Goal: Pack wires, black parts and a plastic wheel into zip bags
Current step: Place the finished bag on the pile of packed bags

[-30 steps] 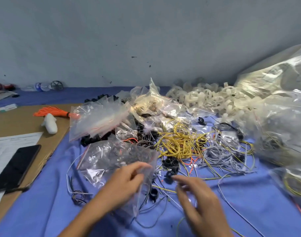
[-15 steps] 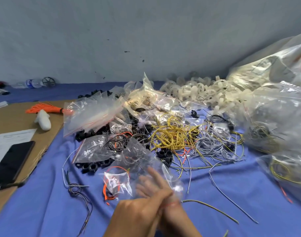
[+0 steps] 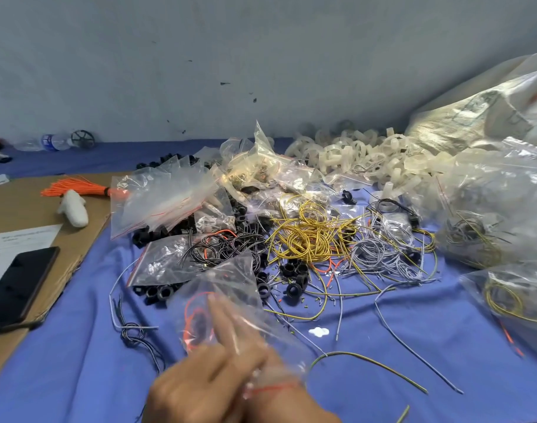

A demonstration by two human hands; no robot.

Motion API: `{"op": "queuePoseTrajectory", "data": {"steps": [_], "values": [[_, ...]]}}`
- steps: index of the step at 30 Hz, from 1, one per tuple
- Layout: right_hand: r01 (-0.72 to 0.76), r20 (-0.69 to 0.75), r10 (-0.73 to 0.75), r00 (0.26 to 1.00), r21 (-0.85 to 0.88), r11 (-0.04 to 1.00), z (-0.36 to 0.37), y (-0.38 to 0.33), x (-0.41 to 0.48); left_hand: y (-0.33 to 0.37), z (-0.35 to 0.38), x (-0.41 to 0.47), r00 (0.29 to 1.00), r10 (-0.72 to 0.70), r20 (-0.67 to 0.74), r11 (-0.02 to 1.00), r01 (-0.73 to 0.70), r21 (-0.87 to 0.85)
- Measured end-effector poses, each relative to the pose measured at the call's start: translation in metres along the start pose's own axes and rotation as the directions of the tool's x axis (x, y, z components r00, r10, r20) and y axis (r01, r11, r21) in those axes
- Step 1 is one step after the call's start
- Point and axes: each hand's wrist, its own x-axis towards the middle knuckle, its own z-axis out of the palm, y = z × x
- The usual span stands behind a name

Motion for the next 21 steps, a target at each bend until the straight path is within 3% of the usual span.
{"op": "queuePoseTrajectory", "data": {"steps": [1,2,3,4,5,7,9,12,14,17,21], "values": [[-0.052,0.161,0.018,0.987,0.211,0.976,-0.002,-0.007,-0.013,-0.006,-0.010,-0.001,0.989,0.021,-0.148,0.997,-0.009,0.080],[-0.020,0.341,-0.118,0.933,0.376,0.926,-0.013,0.002,-0.021,-0.009,-0.021,0.003,0.965,0.007,-0.263,0.992,0.026,0.125],[0.218,0.122,-0.281,0.952,0.375,0.901,-0.028,0.015,-0.025,-0.017,-0.026,0.009,0.948,-0.001,-0.317,0.988,0.050,0.148],[0.314,-0.056,-0.325,0.944,0.457,0.832,-0.035,0.007,-0.020,-0.023,-0.031,0.014,0.924,-0.012,-0.382,0.976,0.094,0.196],[0.366,-0.116,-0.366,0.923,0.553,0.749,-0.046,0.019,-0.025,-0.031,-0.040,0.022,0.898,-0.068,-0.434,0.967,0.167,0.194],[0.512,-0.476,-0.292,0.830,0.441,0.737,-0.035,0.038,-0.024,-0.070,-0.062,0.027,0.861,-0.227,-0.456,0.946,0.307,0.108],[0.539,-0.532,-0.290,0.795,0.401,0.741,-0.025,0.047,-0.017,-0.099,-0.078,0.030,0.878,-0.305,-0.370,0.939,0.342,0.038],[0.336,-0.323,-0.216,0.921,0.384,0.860,-0.021,0.076,0.018,-0.095,-0.075,0.043,0.837,-0.307,-0.453,0.932,0.360,0.033],[0.225,-0.202,-0.162,0.966,0.346,0.911,-0.013,0.091,0.049,-0.084,-0.063,0.049,0.807,-0.326,-0.492,0.906,0.415,0.081],[0.173,-0.153,-0.135,0.979,0.274,0.946,0.004,0.099,0.095,-0.087,-0.045,0.049,0.805,-0.454,-0.382,0.868,0.497,0.017],[0.144,-0.104,-0.120,0.987,0.256,0.956,0.013,0.096,0.147,-0.092,-0.030,0.043,0.790,-0.519,-0.326,0.840,0.541,-0.025]]}}
